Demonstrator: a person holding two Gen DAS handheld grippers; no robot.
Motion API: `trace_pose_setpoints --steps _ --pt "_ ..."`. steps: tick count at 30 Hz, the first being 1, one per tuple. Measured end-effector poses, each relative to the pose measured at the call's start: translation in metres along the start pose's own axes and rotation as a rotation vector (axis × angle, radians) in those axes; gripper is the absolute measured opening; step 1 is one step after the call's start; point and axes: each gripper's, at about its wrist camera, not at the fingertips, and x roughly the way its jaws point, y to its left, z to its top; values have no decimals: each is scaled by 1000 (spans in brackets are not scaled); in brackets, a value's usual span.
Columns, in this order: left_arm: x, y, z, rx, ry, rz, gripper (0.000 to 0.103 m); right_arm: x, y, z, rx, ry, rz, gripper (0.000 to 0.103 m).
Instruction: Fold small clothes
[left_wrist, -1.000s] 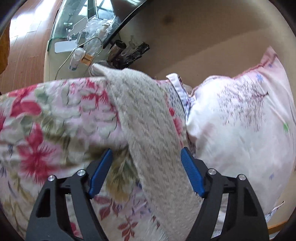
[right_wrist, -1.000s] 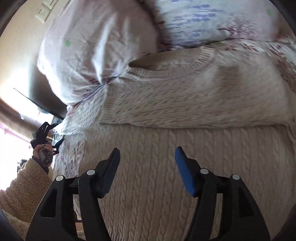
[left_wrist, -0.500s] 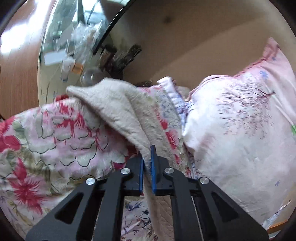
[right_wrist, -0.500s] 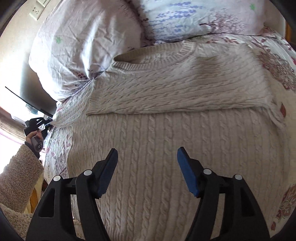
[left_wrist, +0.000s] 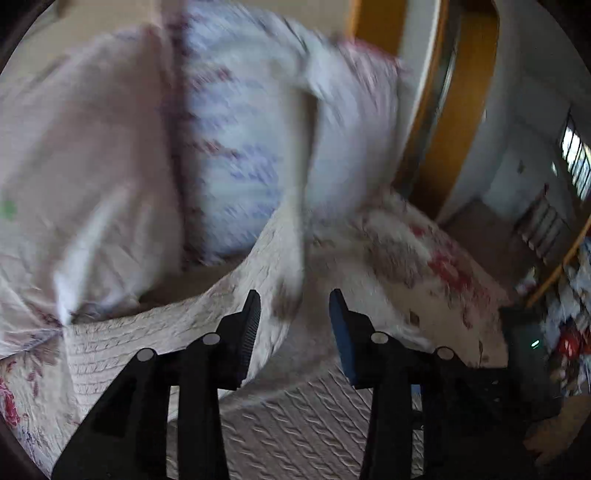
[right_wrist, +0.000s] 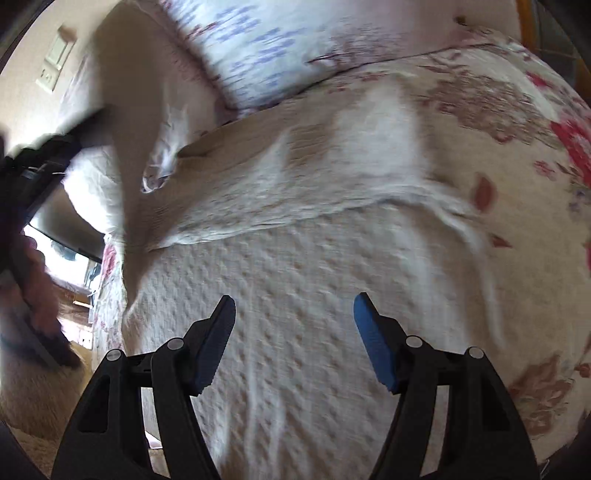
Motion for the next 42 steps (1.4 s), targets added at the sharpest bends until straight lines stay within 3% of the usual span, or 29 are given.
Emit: trace_pose_setpoints --steps 2,3,4,7,9,13,16,18,20,24,25,27,29,31,34,37,38,39,40,41,42 --pt "22 -6 -18 -17 103 17 37 -21 -18 -3 24 -35 -11 68" --pt "18 2 -29 -48 106 20 37 -33 -28 -7 36 -57 -16 68" --pt "8 10 -40 -76 92 27 41 -42 -39 -11 52 -68 -25 68" --pt "-31 54 -85 -177 74 148 61 -58 -72 -27 124 -52 -32 68" --pt "-63 86 -128 -281 106 230 61 -62 -91 -39 179 -30 -7 68" --pt "-100 123 -203 -506 197 305 61 -55 -110 -65 262 46 85 61" --pt "-121 130 -256 -677 220 271 60 -47 -111 -86 303 121 205 51" --pt "-135 125 -280 -787 190 208 59 -45 -109 -94 308 172 250 42" --pt "-143 115 -294 -835 147 168 56 -41 -103 -104 294 230 284 32" --pt "-144 94 -310 -883 141 78 31 -37 -95 -114 272 282 312 17" --pt "-144 90 -310 -883 145 75 23 -36 -94 -113 268 282 320 9" --pt "-140 87 -310 -925 150 25 7 -36 -92 -107 265 260 349 9" --pt "-135 95 -302 -961 116 -56 7 -38 -84 -87 262 208 390 9" --pt "-132 106 -279 -933 86 -96 7 -45 -76 -54 249 130 438 9" --pt "-126 141 -211 -843 -15 -118 6 -49 -59 20 197 2 468 9" --pt "-111 182 -125 -765 -141 -81 9 -39 -42 102 162 -131 407 9" --pt "-103 192 -97 -730 -166 -36 12 -33 -39 121 171 -155 375 14" --pt "-95 201 -78 -709 -177 4 26 -27 -37 136 189 -176 352 23" --pt "-87 209 -66 -706 -176 33 50 -21 -36 150 212 -194 317 56" --pt "-80 219 -59 -732 -171 58 61 -18 -36 154 242 -205 278 81" --pt "-75 228 -60 -765 -167 62 69 -18 -38 151 286 -226 266 82"
